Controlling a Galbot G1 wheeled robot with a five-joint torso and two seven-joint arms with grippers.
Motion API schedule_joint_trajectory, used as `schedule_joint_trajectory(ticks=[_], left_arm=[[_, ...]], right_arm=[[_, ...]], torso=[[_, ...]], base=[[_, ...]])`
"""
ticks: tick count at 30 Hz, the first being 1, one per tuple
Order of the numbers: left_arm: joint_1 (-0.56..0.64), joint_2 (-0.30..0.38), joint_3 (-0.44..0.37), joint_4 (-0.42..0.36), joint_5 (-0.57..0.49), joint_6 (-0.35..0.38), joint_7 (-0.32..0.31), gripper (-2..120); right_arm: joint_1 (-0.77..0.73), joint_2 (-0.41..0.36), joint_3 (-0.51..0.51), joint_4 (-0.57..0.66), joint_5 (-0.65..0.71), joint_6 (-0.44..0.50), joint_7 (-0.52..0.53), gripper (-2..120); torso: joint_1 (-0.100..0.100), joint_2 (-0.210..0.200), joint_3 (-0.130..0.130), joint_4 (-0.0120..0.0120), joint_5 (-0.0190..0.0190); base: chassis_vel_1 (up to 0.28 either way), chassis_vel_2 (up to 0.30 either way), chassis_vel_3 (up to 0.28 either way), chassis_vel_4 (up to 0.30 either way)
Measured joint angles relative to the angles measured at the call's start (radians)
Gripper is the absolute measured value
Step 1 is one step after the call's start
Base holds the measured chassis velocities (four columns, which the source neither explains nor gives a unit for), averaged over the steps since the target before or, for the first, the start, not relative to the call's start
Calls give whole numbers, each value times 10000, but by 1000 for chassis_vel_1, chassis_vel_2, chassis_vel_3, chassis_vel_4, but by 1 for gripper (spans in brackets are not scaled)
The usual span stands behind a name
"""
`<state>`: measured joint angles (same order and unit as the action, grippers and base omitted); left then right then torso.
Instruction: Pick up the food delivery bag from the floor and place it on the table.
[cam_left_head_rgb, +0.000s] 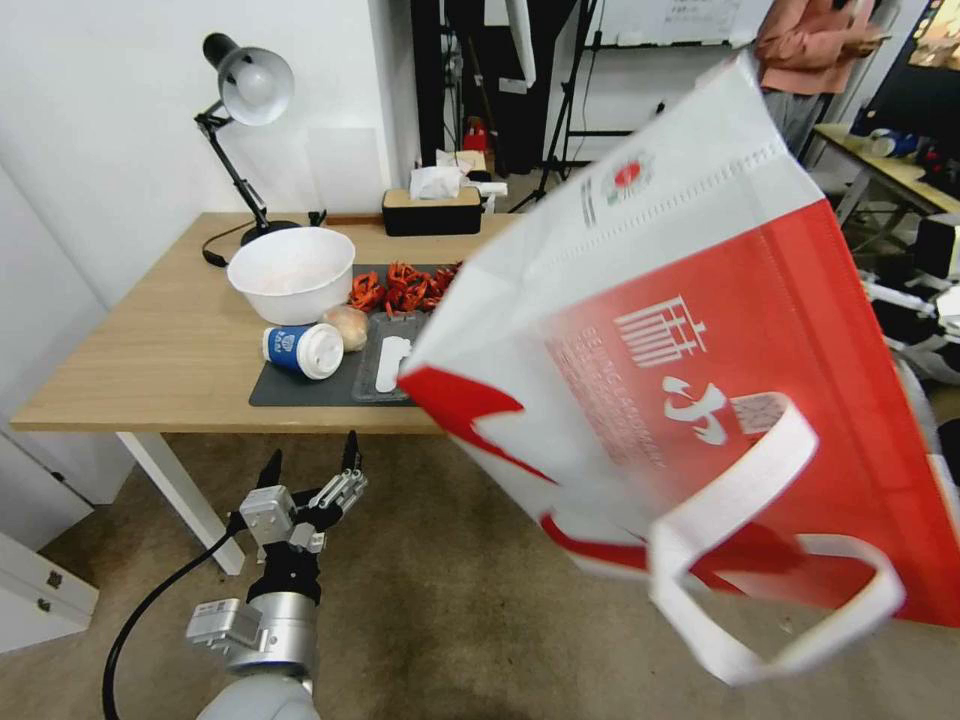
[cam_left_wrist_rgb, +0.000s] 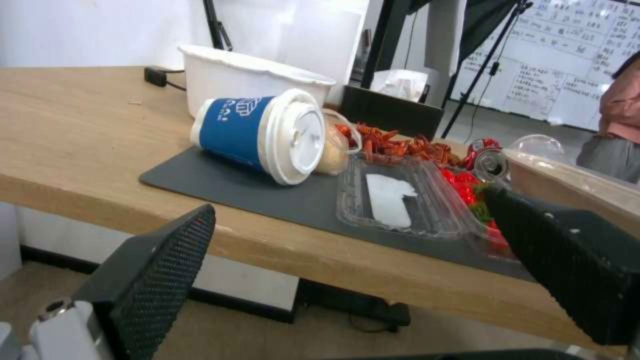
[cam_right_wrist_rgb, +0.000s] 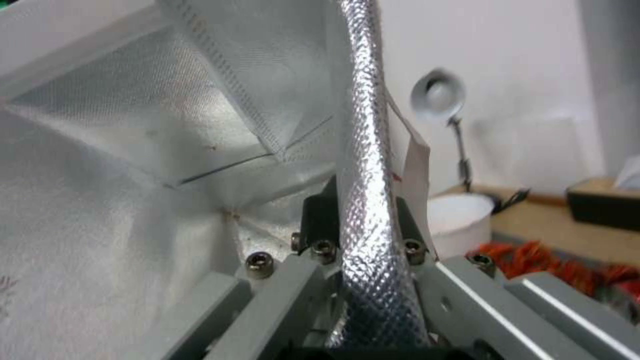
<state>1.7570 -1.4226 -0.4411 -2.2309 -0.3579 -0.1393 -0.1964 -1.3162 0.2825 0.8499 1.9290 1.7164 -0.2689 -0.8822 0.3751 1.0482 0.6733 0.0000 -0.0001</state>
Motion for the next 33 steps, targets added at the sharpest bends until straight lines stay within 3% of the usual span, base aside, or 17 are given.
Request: schedule_joint_trajectory(ticks=[11, 12, 18, 27, 33], left_arm=[[-30, -73, 48, 110, 67, 0, -19, 100], [-30, -73, 48, 110, 67, 0, -19, 100], [-67, -58, 71, 234, 81, 0, -22, 100], [-73, -7, 61, 286, 107, -1, -44, 100], [-74, -70, 80, 290, 161, -1, -53, 100]], right_arm=[[792, 164, -465, 788, 1579, 1866, 4886, 0], [792, 164, -465, 788, 1579, 1866, 4886, 0], [1554, 244, -697, 918, 2244, 2585, 8371, 0], [2096, 291, -849, 642, 2650, 1971, 11134, 0], [2313, 347, -1002, 461, 2659, 1416, 12183, 0]], torso=[[1, -1, 0, 0, 0], [1, -1, 0, 0, 0], [1, -2, 0, 0, 0], [1, -2, -1, 0, 1], [0, -3, -1, 0, 1]], base=[[0, 0, 0, 0], [0, 0, 0, 0], [0, 0, 0, 0], [0, 0, 0, 0], [0, 0, 0, 0]])
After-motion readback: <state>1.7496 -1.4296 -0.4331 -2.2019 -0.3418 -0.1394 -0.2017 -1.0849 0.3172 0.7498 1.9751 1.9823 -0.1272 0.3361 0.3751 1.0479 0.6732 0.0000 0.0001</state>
